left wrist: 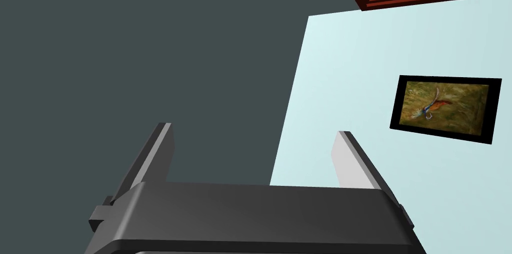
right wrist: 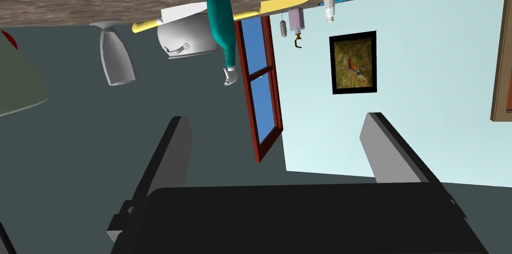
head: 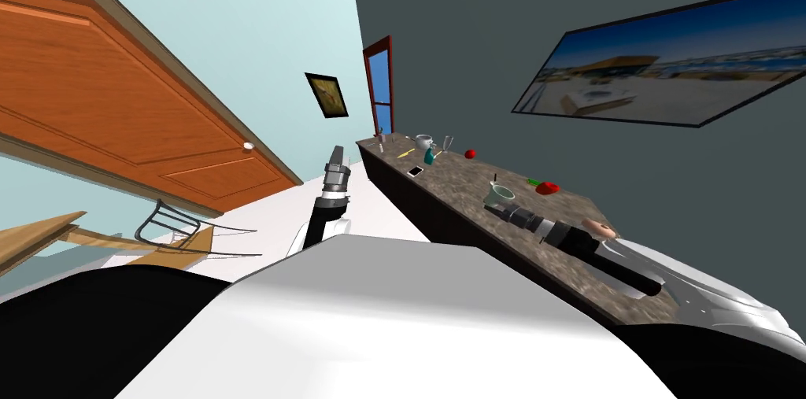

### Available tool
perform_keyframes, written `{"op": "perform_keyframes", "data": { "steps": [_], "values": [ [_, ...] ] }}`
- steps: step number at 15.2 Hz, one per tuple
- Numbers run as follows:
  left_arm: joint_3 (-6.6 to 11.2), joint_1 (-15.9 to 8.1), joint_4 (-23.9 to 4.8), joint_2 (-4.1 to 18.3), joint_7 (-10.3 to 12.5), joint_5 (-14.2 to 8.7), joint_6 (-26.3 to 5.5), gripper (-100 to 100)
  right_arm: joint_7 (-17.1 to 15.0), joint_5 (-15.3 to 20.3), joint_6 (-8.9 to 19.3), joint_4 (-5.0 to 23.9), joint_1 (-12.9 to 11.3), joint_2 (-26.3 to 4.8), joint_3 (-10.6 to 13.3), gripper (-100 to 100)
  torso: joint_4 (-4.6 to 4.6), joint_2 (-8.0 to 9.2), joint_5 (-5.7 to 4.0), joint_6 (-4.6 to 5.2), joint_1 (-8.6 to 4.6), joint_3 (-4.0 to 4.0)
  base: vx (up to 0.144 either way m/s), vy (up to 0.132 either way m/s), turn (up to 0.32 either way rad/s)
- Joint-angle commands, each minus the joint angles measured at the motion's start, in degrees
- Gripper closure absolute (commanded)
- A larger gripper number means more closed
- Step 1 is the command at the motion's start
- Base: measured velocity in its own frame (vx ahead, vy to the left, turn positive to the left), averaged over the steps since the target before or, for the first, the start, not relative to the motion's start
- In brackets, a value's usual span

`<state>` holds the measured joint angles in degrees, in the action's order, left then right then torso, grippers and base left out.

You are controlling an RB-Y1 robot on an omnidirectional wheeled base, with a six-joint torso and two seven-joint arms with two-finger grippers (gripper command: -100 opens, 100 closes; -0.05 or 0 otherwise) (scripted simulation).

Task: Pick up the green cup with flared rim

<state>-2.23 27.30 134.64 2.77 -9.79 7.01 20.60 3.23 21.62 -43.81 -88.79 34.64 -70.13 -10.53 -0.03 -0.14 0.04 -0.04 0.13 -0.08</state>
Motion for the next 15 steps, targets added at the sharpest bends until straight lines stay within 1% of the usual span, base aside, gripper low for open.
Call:
{"op": "perform_keyframes", "data": {
  "steps": [1,2,3,4,5,6,7,8,9,10,11,12,13,14,15],
  "values": [
    [0.0,0.0,0.0,0.0,0.0,0.0,0.0,0,0.79,1.24,-0.79,2.2,0.53,-2.86,-0.09,-100,0.0,0.0,0.0,0.0,0.0,0.0,0.035,0.036,0.108],
    [0.0,0.0,0.0,0.0,0.0,0.0,0.0,0,0.79,1.24,-0.79,2.2,0.53,-3.16,-0.09,-100,-0.01,-0.02,0.0,0.0,0.01,-0.01,0.023,0.023,0.05],
    [0.0,0.0,0.0,0.0,0.0,0.0,0.0,0,1.58,2.93,-1.34,4.59,1.2,-5.19,-0.03,-100,0.0,0.0,-0.01,0.03,-0.01,0.0,0.023,0.028,0.091],
    [0.0,0.0,0.0,0.0,0.0,0.0,0.0,0,1.58,2.93,-1.34,4.59,1.2,-6.38,-0.03,-100,0.0,0.02,0.0,0.02,-0.01,0.01,0.03,0.03,0.106],
    [0.0,0.0,0.0,0.0,0.0,0.0,0.0,0,1.58,2.93,-1.34,4.59,1.2,-6.5,-0.03,-100,0.0,0.01,0.0,0.01,-0.01,0.0,0.026,0.02,0.055],
    [0.0,0.0,0.0,0.0,0.0,0.0,0.0,0,2.35,4.6,-1.87,6.89,1.91,-8.53,0.08,-100,0.0,0.01,-0.01,0.02,-0.02,0.0,0.037,0.028,0.1],
    [0.0,0.0,0.0,0.0,0.0,0.0,0.0,0,2.35,4.6,-1.87,6.89,1.91,-9.71,0.08,-100,0.0,-0.01,0.0,0.01,-0.02,-0.01,0.037,0.03,0.113],
    [0.0,0.0,0.0,0.0,0.0,0.0,0.0,0,2.35,4.6,-1.87,6.89,1.91,-9.72,0.08,-100,-0.01,-0.03,0.0,0.0,0.0,-0.02,0.026,0.019,0.052],
    [0.0,0.0,0.0,0.0,0.0,0.0,0.0,0,3.11,6.23,-2.38,9.1,2.65,-11.79,0.26,-100,-0.01,-0.01,-0.01,0.02,-0.02,-0.01,0.038,0.021,0.099],
    [0.0,0.0,0.0,0.0,0.0,0.0,0.0,0,3.11,6.23,-2.38,9.1,2.65,-12.79,0.26,-100,-0.01,-0.03,-0.01,0.01,-0.03,-0.02,0.043,0.02,0.108],
    [0.0,0.0,0.0,0.0,0.0,0.0,0.0,0,3.84,7.81,-2.87,10.74,3.43,-14.22,0.49,-100,-0.01,-0.05,0.0,0.0,-0.03,-0.03,0.055,0.026,0.158],
    [0.0,0.0,0.0,0.0,0.0,0.0,0.0,0,3.84,7.81,-2.87,11.2,3.43,-15.7,0.49,-100,-0.02,-0.1,-0.01,-0.03,-0.02,-0.06,0.057,0.019,0.125],
    [0.0,0.0,0.0,0.0,0.0,0.0,0.0,0,4.54,9.33,-3.34,13.12,4.24,-17.06,0.78,-100,-0.03,-0.12,0.0,0.0,-0.03,-0.07,0.065,0.018,0.106],
    [0.0,0.0,0.0,0.0,0.0,0.0,0.0,0,4.54,9.33,-3.34,13.2,4.24,-18.45,0.78,-100,-0.03,-0.14,0.0,0.0,-0.03,-0.08,0.059,0.017,0.095],
    [0.0,0.01,0.0,0.0,0.0,0.0,0.0,0,5.2,10.79,-3.78,14.8,5.08,-19.81,1.13,-100,-0.04,-0.14,-0.01,0.0,-0.03,-0.09,0.055,0.015,0.115]
  ]
}}
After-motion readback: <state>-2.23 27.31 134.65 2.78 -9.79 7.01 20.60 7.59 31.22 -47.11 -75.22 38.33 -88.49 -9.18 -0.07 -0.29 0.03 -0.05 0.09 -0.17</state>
